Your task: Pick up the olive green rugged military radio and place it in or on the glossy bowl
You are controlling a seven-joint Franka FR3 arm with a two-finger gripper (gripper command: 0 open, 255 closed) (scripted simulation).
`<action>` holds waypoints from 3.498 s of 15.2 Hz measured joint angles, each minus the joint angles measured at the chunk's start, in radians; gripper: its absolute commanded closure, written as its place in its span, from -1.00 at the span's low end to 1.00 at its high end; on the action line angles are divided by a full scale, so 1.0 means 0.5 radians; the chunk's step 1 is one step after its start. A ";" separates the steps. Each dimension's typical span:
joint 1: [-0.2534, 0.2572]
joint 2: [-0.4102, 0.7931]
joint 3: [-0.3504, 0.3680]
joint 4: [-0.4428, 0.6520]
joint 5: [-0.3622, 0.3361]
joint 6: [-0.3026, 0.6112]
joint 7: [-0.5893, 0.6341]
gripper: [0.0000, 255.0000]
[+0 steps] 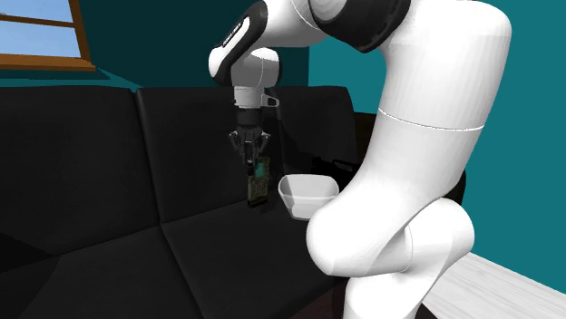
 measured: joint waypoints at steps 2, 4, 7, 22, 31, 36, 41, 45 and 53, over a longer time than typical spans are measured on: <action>-0.004 -0.014 -0.008 0.040 0.000 -0.054 -0.007 1.00; -0.005 -0.026 -0.013 0.084 0.001 -0.110 -0.007 1.00; -0.007 -0.024 -0.015 0.165 -0.002 -0.188 0.001 1.00; -0.025 -0.024 -0.046 0.562 -0.018 -0.586 0.002 1.00; -0.184 -0.003 -0.290 0.802 -0.090 -0.835 -0.369 1.00; -0.271 0.099 -0.411 1.007 -0.138 -0.952 -0.568 1.00; -0.287 0.064 -0.436 0.875 -0.141 -0.858 -0.617 1.00; -0.288 0.031 -0.439 0.736 -0.138 -0.752 -0.627 1.00; -0.285 -0.003 -0.435 0.483 -0.132 -0.534 -0.635 1.00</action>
